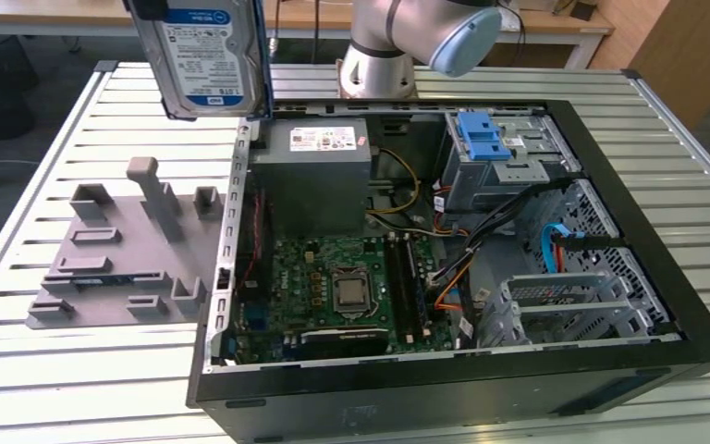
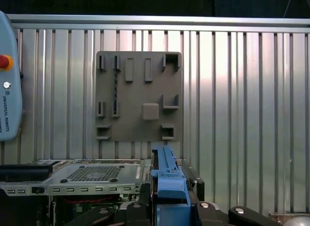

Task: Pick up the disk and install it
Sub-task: 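Pick up the disk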

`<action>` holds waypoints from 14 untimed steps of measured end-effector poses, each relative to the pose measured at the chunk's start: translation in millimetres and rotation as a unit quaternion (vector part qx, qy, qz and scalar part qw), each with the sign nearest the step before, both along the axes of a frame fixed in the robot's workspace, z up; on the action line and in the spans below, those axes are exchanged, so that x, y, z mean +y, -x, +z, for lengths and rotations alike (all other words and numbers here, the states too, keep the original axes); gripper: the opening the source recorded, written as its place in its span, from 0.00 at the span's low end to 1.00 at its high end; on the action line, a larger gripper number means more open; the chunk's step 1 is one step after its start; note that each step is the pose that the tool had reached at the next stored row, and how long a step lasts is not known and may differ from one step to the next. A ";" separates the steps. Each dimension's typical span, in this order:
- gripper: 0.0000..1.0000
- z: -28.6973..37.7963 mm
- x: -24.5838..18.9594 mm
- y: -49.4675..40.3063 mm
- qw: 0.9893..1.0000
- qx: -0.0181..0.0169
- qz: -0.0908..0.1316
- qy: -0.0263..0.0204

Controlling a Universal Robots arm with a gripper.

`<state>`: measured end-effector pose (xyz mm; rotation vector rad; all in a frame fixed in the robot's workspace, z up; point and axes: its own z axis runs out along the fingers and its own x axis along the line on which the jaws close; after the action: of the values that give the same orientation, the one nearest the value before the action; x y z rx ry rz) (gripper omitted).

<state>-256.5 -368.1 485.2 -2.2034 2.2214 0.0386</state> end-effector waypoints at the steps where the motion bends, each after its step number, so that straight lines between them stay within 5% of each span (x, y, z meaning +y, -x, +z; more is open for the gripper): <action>1: 0.36 0.0 -0.8 -0.2 1.000 0.000 0.000 0.000; 14: 0.36 0.0 -9.1 -11.3 1.000 0.000 0.000 0.000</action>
<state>-245.2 -377.2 485.2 -2.2032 2.2216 0.0386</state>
